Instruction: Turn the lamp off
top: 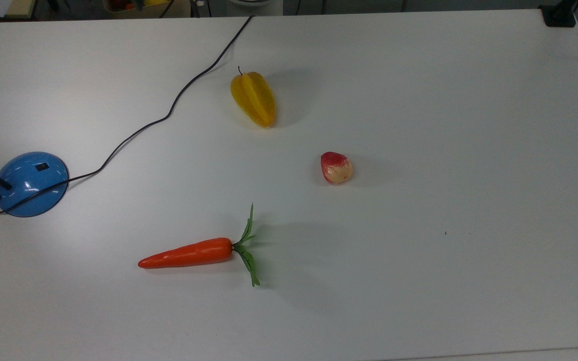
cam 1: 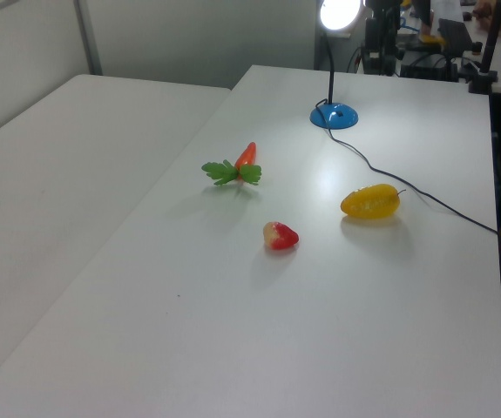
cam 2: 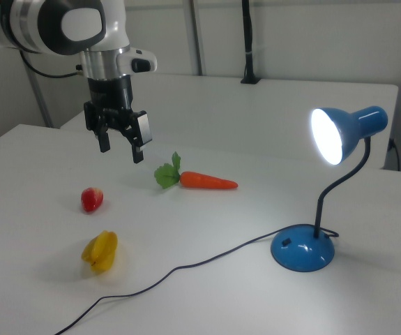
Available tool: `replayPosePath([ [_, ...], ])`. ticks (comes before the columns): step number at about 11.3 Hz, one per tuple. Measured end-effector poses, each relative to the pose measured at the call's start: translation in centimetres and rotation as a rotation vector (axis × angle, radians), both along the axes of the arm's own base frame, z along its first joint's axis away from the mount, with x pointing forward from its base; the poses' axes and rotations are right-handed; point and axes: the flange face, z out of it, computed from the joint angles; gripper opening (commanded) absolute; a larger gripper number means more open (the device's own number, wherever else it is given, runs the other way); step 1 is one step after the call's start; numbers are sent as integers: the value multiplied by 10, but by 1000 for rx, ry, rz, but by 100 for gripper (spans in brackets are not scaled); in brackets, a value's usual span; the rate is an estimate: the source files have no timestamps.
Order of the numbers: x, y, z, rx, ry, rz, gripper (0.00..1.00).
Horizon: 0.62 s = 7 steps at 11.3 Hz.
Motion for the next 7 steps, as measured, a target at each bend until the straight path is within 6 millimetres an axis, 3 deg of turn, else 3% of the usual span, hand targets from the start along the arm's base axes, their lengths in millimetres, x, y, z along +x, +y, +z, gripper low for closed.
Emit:
replayPosePath([
  [1, -2, -13, 1, 1, 0, -8, 99],
  [5, -4, -25, 3, 0, -3, -30, 87],
  [6, -4, -25, 2, 0, -1, -30, 82],
  [7, -3, -26, 1, 0, 0, -31, 69],
])
